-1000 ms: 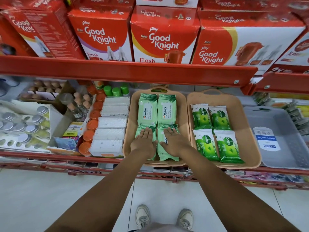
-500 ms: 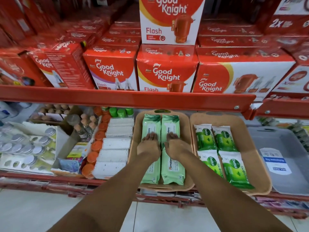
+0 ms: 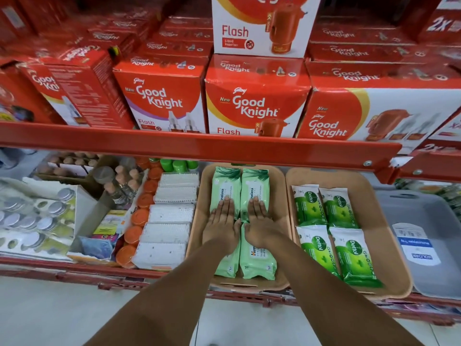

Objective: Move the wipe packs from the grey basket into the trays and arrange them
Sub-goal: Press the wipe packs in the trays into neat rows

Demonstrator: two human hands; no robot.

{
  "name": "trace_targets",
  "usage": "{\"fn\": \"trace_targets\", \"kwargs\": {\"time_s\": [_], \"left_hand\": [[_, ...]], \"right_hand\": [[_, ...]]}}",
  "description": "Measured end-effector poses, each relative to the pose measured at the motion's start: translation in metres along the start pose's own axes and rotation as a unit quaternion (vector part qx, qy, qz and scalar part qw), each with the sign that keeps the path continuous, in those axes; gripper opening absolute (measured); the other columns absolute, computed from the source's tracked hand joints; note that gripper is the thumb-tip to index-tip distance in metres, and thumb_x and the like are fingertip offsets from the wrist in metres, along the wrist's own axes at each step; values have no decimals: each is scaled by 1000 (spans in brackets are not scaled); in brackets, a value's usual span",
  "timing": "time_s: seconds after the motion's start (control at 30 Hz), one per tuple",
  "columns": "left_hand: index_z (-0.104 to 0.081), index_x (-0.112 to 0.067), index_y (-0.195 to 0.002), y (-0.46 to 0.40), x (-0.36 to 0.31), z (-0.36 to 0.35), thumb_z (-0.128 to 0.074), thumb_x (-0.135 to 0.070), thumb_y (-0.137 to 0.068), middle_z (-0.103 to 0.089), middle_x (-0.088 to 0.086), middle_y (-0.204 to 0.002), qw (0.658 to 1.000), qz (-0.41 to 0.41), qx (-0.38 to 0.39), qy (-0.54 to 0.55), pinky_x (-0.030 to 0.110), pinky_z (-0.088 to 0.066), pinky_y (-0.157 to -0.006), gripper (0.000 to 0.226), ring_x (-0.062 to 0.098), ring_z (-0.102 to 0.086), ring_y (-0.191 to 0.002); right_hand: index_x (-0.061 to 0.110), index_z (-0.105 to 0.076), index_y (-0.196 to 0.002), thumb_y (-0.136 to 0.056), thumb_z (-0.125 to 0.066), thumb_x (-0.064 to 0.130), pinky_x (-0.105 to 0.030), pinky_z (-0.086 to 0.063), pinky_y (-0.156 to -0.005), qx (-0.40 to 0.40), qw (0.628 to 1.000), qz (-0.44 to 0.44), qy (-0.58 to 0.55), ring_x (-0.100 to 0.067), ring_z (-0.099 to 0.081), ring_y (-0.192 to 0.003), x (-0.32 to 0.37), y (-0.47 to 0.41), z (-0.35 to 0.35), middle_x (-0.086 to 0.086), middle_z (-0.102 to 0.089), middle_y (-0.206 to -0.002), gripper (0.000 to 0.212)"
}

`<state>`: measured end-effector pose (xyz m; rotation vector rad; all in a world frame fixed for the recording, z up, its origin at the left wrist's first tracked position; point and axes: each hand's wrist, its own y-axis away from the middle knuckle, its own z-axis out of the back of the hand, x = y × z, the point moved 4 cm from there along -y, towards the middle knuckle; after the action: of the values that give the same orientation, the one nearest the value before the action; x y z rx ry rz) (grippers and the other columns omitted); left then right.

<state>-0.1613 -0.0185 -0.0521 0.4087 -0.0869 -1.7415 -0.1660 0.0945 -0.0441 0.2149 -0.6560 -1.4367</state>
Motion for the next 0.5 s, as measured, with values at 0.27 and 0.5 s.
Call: {"fn": "trace_targets", "kwargs": {"time_s": [0.27,0.5], "left_hand": [[9,-8,-149,3,-11,17,-15,-35,-101,14,7,-158,1000,4,6,30,30,3,-119,61,17,12,-146],[-23,-10,-147,32,-106,53,-29,-23,-99,-22,10,-156,985,-101,-105,97,32,-21,-114,50,24,-19,-143]], "right_hand": [[9,6,-152,-102,-26,29,-34,-8,-122,-63,997,37,4,-18,10,-149,1,19,15,-7,14,-161,63],[11,-44,-137,-97,-33,24,-36,-45,-97,-324,938,9,-124,-29,-46,-129,-62,92,46,-14,-46,-144,43]]}}
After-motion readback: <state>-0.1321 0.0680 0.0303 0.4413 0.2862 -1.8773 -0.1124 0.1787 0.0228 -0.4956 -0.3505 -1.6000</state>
